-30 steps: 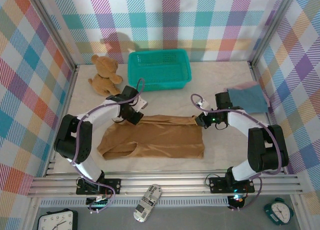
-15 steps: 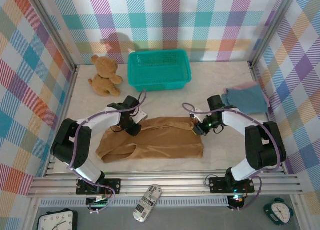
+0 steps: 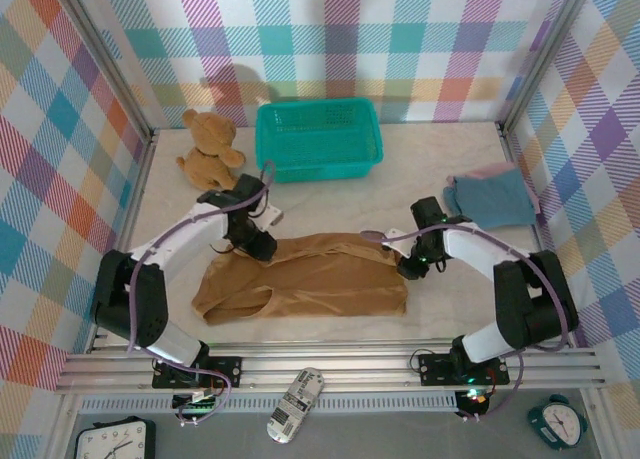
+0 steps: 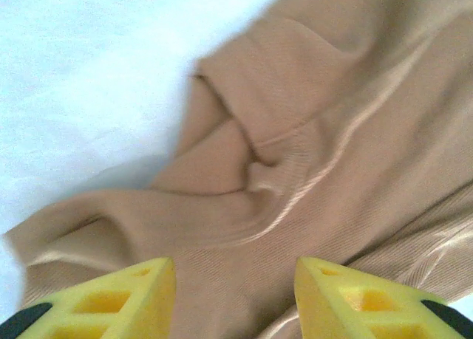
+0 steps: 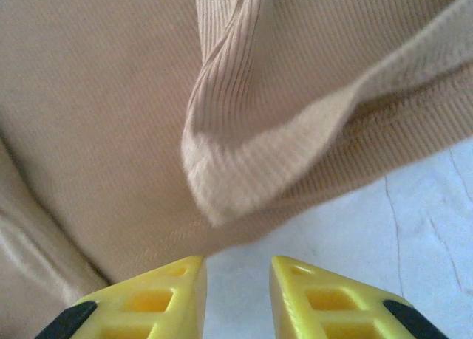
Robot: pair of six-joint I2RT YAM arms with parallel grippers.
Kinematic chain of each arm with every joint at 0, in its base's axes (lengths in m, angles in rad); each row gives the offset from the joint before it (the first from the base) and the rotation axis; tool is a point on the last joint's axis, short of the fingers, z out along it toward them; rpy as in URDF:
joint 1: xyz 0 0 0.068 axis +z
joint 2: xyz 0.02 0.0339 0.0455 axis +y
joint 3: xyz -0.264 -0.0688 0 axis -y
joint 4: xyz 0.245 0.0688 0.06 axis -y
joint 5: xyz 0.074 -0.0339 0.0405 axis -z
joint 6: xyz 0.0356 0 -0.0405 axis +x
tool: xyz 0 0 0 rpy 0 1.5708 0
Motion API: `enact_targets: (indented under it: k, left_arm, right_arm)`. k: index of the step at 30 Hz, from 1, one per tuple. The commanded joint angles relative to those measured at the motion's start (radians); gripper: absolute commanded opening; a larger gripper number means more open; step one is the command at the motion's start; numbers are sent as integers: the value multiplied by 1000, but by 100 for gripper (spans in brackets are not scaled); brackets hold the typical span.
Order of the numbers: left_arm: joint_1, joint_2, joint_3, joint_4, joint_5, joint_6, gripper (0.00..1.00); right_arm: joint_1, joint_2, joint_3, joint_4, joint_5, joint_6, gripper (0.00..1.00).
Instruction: Fold and stack the tank tops
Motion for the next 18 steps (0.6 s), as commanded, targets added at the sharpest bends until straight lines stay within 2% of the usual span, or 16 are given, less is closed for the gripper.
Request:
enact_targets:
  k: [1, 5, 9, 14, 18]
  left_arm:
    - [98, 11, 75, -115, -43, -80, 47]
    - [151, 101, 147, -122, -6, -78, 47]
    - [151, 204, 179, -104, 37, -87, 47]
    - [151, 313, 237, -86, -12, -97, 47]
    - [154, 390, 273, -81, -76, -85, 47]
  right_arm:
    - [6, -75, -5, -58, 16, 21, 36]
    - [8, -171, 3, 28, -102, 152, 47]
    - [38, -133, 34, 143, -199, 268, 53]
    - [135, -9, 54, 234, -158, 271, 55]
    - [163, 73, 72, 266, -135, 256, 56]
